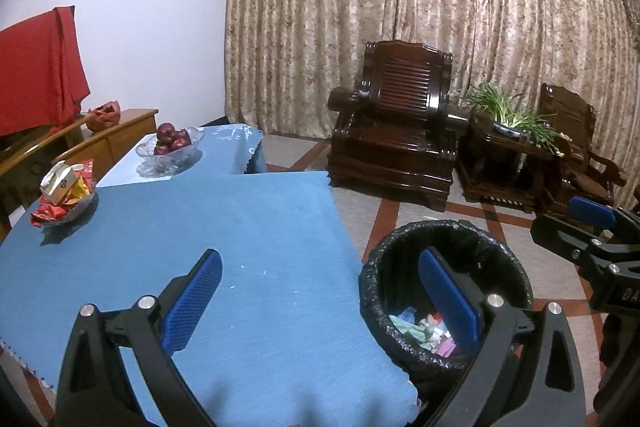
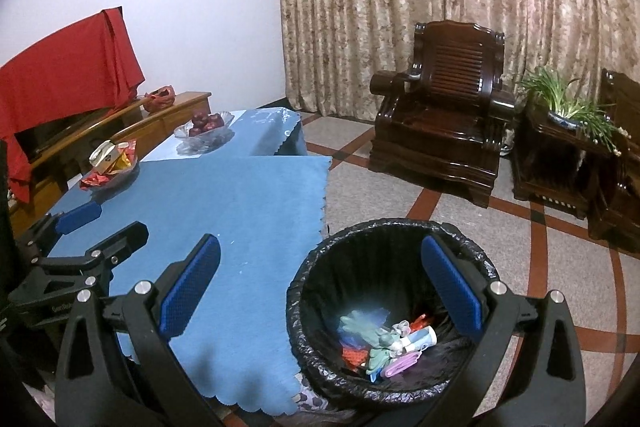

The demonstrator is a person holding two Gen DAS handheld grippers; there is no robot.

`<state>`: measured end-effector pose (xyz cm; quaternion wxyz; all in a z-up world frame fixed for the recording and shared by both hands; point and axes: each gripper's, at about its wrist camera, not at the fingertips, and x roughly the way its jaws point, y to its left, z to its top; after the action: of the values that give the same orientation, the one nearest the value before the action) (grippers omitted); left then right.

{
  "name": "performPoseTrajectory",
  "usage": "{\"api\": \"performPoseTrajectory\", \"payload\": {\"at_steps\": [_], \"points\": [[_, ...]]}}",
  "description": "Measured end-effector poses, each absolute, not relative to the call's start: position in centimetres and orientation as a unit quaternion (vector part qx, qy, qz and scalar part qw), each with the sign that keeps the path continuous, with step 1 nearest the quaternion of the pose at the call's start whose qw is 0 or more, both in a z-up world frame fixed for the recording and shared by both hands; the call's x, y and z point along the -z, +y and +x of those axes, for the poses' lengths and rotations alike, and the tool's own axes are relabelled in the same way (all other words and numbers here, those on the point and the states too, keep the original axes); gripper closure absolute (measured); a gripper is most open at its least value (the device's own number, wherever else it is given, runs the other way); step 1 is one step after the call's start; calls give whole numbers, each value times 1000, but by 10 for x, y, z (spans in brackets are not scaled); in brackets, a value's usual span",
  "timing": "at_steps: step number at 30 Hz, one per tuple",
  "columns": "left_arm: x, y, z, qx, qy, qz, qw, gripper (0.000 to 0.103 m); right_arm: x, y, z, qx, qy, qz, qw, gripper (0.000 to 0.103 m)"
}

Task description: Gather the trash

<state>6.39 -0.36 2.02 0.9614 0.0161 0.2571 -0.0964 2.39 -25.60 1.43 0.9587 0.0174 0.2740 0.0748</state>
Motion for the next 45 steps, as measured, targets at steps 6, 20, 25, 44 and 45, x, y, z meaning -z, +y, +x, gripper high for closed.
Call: {"api": "performPoseTrajectory", "payload": {"at_steps": [6,20,25,44,45], "points": [[-22,0,59,89,248,22,965,6,-15,-252,25,-79,275,14,958,5],[-22,3,56,85,242,18,966,6,-12,-246,25,-84,277,15,957,5],[-23,3,56,85,242,18,966,6,-13,-241,26,-86,278,16,957,5],[-18,6,57,83,246,18,966,6,-13,-235,28,-87,277,15,957,5],[-18,7,57,83,246,18,966,6,-13,-234,29,-87,277,15,957,5]]}}
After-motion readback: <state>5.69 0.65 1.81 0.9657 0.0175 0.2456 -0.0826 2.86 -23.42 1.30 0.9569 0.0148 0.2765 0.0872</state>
